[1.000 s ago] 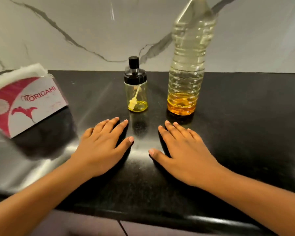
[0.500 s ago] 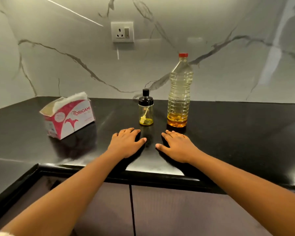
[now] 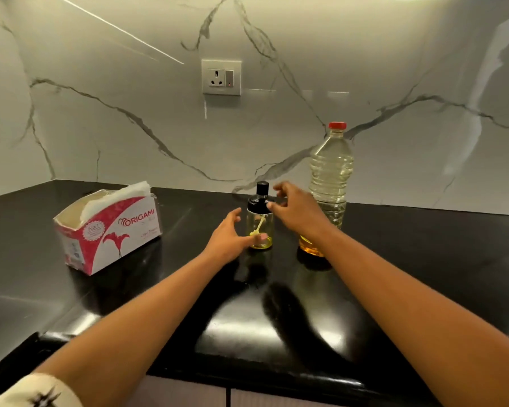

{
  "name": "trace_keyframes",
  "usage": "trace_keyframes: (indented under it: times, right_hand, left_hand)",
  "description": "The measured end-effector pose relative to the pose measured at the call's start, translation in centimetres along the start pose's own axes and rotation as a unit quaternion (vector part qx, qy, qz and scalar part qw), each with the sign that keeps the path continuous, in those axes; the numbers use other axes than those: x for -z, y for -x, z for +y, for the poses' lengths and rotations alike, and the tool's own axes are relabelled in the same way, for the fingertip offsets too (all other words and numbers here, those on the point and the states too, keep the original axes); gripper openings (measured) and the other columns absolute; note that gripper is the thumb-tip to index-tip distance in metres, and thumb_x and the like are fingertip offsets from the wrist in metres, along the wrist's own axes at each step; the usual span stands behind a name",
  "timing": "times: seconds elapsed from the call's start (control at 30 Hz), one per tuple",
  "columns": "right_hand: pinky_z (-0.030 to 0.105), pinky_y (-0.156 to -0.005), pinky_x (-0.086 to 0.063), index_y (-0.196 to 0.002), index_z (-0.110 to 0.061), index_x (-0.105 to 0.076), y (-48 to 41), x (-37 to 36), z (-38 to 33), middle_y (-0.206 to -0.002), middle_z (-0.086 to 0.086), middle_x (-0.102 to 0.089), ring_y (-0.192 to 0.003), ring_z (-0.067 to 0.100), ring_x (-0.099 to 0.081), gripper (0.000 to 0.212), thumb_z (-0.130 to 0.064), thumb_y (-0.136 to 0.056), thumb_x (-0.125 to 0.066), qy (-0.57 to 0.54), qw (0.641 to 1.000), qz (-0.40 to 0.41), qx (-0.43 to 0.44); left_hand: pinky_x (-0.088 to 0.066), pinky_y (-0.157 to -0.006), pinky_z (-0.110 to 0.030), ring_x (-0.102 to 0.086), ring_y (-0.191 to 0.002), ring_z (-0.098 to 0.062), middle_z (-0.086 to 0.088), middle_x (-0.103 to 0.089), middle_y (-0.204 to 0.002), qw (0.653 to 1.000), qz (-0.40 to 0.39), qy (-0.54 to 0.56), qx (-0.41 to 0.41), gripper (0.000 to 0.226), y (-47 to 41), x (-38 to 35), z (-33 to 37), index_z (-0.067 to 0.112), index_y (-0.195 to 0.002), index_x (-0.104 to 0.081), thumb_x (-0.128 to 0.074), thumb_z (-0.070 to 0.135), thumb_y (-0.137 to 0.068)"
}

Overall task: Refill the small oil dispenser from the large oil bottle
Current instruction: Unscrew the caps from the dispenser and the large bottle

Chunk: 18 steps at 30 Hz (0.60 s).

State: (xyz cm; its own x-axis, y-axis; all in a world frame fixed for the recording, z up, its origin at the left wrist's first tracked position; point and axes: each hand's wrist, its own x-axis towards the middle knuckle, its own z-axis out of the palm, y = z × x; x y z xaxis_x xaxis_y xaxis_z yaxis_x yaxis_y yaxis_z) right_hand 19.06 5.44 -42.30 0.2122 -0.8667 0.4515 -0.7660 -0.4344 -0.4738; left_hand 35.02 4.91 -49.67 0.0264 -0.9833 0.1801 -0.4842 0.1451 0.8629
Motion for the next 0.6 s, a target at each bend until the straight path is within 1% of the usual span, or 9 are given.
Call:
trace_keyframes:
  times: [0.07,0.1,0.2,0.27,0.37,0.53,0.6]
  right_hand:
    - [0.036,-0.093,-0.046,-0.133,-0.013,-0.045,-1.9,-0.6,-0.3,-0.129,0.009,-0.056,-0.113,0.024,-0.056,0.049,-0.027,-0.089,-0.061,0.012,1.000,0.018,0.005]
    - [0.036,-0.093,-0.045,-0.134,-0.013,-0.044,-2.7,-0.9,-0.3,-0.130,0.009,-0.055,-0.115,0.025,-0.055,0.050,-0.028,-0.089,-0.061,0.018,1.000,0.021,0.005]
    - [0.031,-0.087,-0.045,-0.130,-0.014,-0.048,-4.6,-1.2,0.1,-0.127,0.009,-0.058,-0.113,0.025,-0.055,0.048,-0.031,-0.088,-0.063,0.013,1.000,0.007,-0.009]
    - [0.025,-0.080,-0.043,-0.123,-0.013,-0.054,-5.1,-1.2,0.3,-0.122,0.009,-0.061,-0.109,0.023,-0.057,0.044,-0.032,-0.085,-0.066,0.004,1.000,-0.007,-0.004]
    - [0.025,-0.081,-0.044,-0.118,-0.012,-0.057,-5.3,-1.1,0.4,-0.118,0.010,-0.062,-0.107,0.022,-0.057,0.046,-0.033,-0.081,-0.071,0.002,1.000,-0.010,0.003]
    - [0.025,-0.077,-0.043,-0.115,-0.010,-0.060,-5.4,-0.3,-0.2,-0.114,0.009,-0.063,-0.096,0.015,-0.053,0.045,-0.031,-0.077,-0.074,-0.024,0.998,-0.058,-0.006]
    - [0.026,-0.078,-0.044,-0.115,-0.010,-0.060,-5.4,0.2,-0.7,-0.114,0.008,-0.062,-0.099,0.016,-0.054,0.046,-0.031,-0.077,-0.074,-0.036,0.996,-0.076,-0.008]
  left_hand:
    - [-0.040,-0.108,-0.040,-0.044,-0.130,-0.018,0.001,-0.048,-0.141,0.999,-0.030,0.041,0.003,0.101,-1.6,-0.3,0.1,0.025,-0.147,-0.026,-0.084,0.044,-0.065]
    - [-0.043,-0.105,-0.041,-0.050,-0.125,-0.016,0.002,-0.054,-0.135,0.997,-0.039,0.059,0.005,0.099,-2.3,-0.5,0.0,0.025,-0.143,-0.032,-0.085,0.045,-0.062]
    - [-0.051,-0.096,-0.040,-0.063,-0.105,-0.013,0.003,-0.066,-0.114,0.996,-0.032,0.077,-0.002,0.081,-3.8,-1.0,-0.3,0.024,-0.122,-0.053,-0.088,0.047,-0.053]
    - [-0.053,-0.093,-0.038,-0.066,-0.100,-0.013,0.004,-0.069,-0.107,0.997,-0.030,0.074,-0.014,0.070,-4.0,-1.1,-0.5,0.023,-0.115,-0.058,-0.089,0.042,-0.055]
    - [-0.054,-0.092,-0.037,-0.067,-0.097,-0.011,0.004,-0.070,-0.104,0.996,-0.039,0.070,-0.028,0.066,-4.1,-0.9,-0.7,0.021,-0.114,-0.059,-0.090,0.037,-0.058]
    - [-0.053,-0.093,-0.036,-0.067,-0.099,-0.011,0.005,-0.070,-0.105,0.997,-0.043,0.045,-0.038,0.081,-3.3,-0.3,-1.0,0.024,-0.118,-0.059,-0.088,0.052,-0.048]
    - [-0.054,-0.093,-0.036,-0.067,-0.098,-0.010,0.005,-0.070,-0.105,0.998,-0.036,0.036,-0.044,0.077,-2.8,-0.2,-1.2,0.023,-0.119,-0.058,-0.089,0.047,-0.053]
